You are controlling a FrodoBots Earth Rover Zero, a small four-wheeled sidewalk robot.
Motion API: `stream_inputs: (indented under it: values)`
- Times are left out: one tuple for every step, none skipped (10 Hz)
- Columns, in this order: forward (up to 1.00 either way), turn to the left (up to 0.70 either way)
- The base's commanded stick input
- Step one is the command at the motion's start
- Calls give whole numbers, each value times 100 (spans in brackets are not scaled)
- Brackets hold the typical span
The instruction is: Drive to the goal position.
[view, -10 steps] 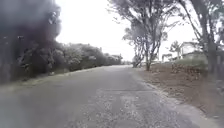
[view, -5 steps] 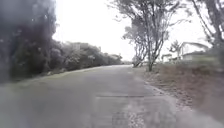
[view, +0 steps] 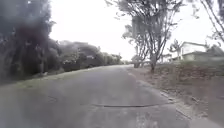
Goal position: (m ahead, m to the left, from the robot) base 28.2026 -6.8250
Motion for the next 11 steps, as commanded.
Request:
stream_inputs:
  values:
    - [85, 0]
    - [85, 0]
    - [85, 0]
    - [85, 0]
    - [85, 0]
    - [85, 0]
    - [85, 0]
    - [85, 0]
    - [85, 0]
    - [85, 0]
    - [85, 0]
